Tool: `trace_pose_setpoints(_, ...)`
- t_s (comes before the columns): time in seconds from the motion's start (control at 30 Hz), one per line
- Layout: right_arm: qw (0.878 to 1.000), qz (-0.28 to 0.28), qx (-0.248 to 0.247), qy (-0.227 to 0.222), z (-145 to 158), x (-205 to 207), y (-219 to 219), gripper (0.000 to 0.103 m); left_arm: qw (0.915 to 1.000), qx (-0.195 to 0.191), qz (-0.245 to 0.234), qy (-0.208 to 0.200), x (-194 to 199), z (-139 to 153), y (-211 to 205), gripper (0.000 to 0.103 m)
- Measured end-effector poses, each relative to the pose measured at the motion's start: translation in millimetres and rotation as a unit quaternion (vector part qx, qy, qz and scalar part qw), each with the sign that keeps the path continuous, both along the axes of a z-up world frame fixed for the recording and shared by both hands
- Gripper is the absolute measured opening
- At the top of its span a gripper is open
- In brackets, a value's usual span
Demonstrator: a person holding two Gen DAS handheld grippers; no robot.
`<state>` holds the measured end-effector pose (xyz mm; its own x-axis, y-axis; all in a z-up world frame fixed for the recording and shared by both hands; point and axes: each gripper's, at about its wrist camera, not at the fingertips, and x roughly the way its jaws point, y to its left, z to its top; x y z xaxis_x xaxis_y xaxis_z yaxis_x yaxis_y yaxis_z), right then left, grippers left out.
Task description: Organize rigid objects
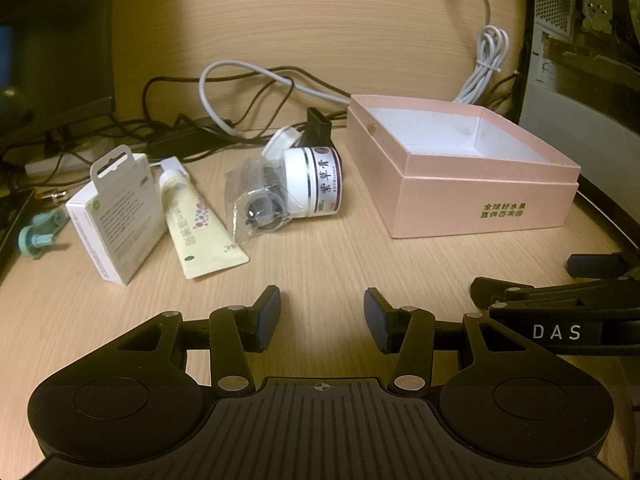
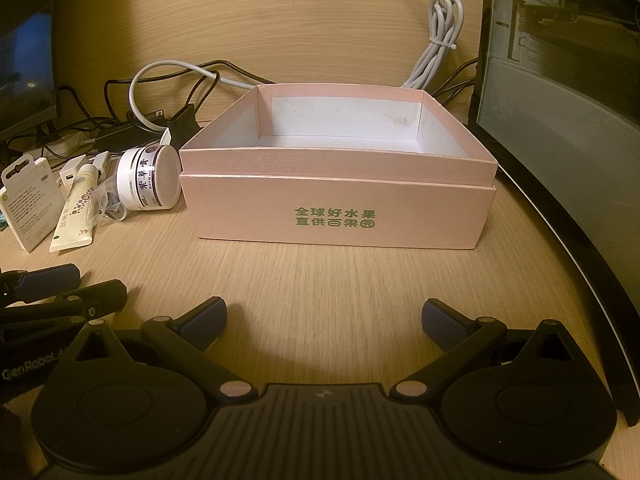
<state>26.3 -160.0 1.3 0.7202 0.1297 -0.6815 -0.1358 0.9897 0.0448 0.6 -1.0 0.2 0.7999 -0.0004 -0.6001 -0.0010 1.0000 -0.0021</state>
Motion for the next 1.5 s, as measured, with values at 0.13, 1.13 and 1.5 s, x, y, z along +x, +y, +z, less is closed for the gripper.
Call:
trace_pose_setpoints(0.13, 1.000, 0.000, 0.000, 0.000, 0.0, 0.1, 0.1, 0.103, 1.0000, 0.000, 0.000, 0.000, 0.3, -0.1, 0.3, 0.051)
trace_pose_setpoints(1.13, 1.000, -0.010, 0.001, 0.000, 0.9, -0.6, 2.1, 0.103, 1.0000, 0.001, 0.000, 0.000, -1.0, -0.3, 2.2, 0.051)
trace_pose_setpoints(1.5, 1.000, -0.002, 0.001, -0.001, -1.6, -0.9, 3.0, 0.103, 1.0000, 0.001, -0.001, 0.000, -1.0, 0.0, 1.3, 0.051)
